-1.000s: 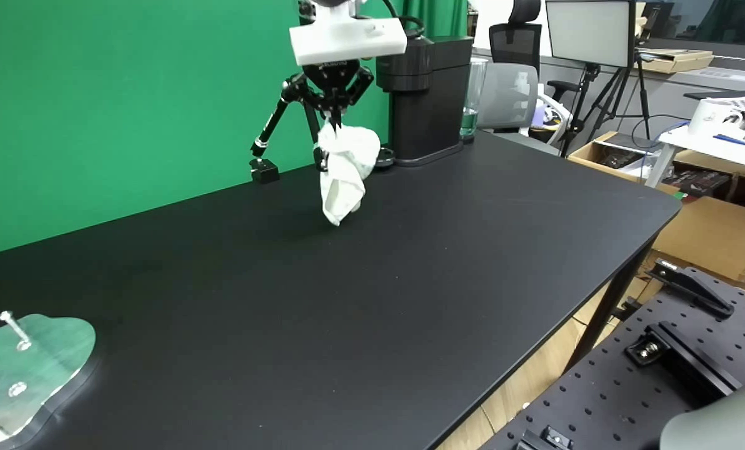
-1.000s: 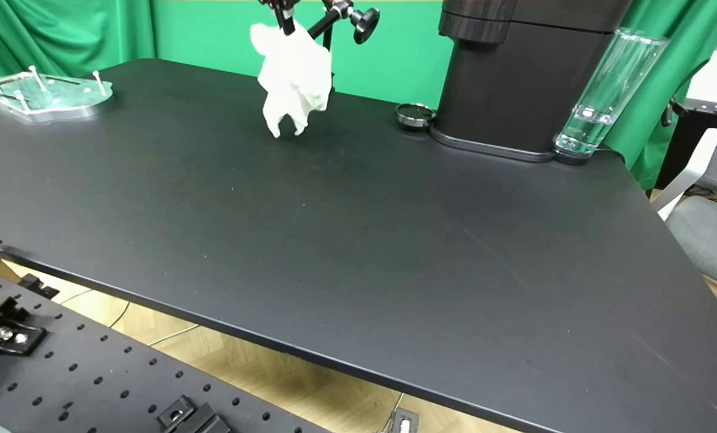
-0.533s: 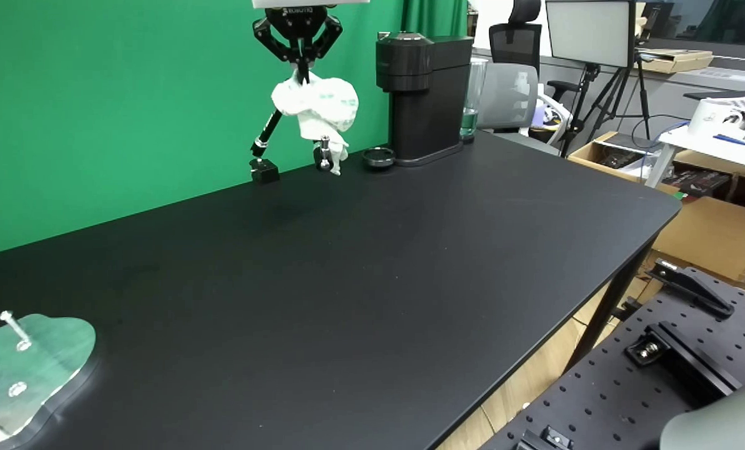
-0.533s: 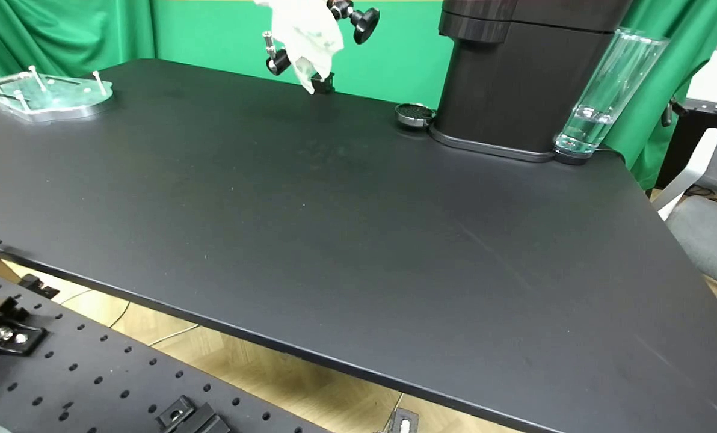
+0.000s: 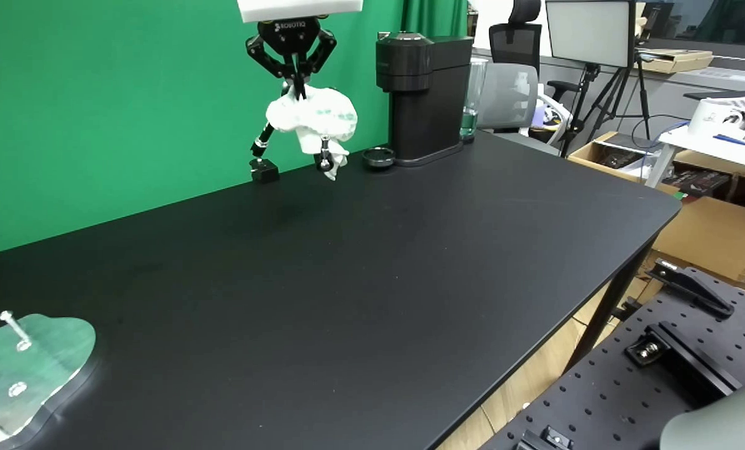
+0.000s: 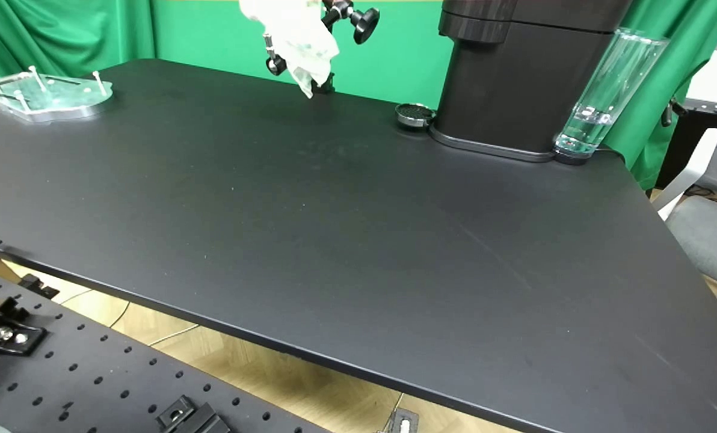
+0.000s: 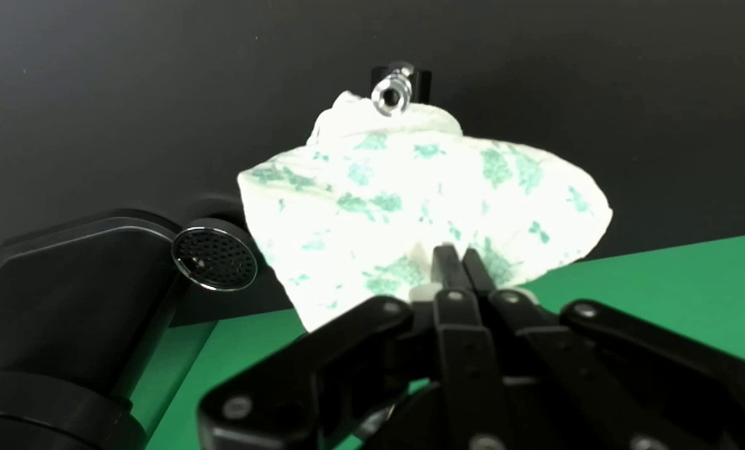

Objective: Hang the cloth on the object

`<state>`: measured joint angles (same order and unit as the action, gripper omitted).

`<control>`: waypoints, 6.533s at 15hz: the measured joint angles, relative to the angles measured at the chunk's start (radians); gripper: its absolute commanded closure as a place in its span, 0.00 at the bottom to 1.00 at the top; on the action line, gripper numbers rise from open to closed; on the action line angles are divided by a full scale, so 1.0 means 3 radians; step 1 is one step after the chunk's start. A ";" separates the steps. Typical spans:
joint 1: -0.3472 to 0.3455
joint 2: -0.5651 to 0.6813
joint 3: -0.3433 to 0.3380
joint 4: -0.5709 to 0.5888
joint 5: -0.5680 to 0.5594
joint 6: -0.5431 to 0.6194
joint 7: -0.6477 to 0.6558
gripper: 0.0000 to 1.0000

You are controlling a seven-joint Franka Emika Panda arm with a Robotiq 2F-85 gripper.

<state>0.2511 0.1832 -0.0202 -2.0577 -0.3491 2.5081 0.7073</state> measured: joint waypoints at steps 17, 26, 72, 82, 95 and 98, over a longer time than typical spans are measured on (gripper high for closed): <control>0.0012 0.0252 0.0150 0.0006 0.0048 -0.0364 -0.0014 0.52; 0.0035 0.0209 0.0168 0.0216 -0.0010 -0.0488 -0.0015 0.00; -0.0713 0.1281 -0.0373 0.0146 0.1214 0.0449 -0.0799 0.40; -0.0700 0.1372 -0.0435 0.0281 0.1341 0.0449 -0.0797 1.00; -0.0678 0.1431 -0.0381 0.0281 0.1425 0.0393 -0.0817 0.20; -0.0668 0.1433 -0.0373 0.0281 0.1425 0.0343 -0.0823 0.50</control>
<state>0.0506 0.6130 -0.1320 -1.9734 0.0785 2.6111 0.4605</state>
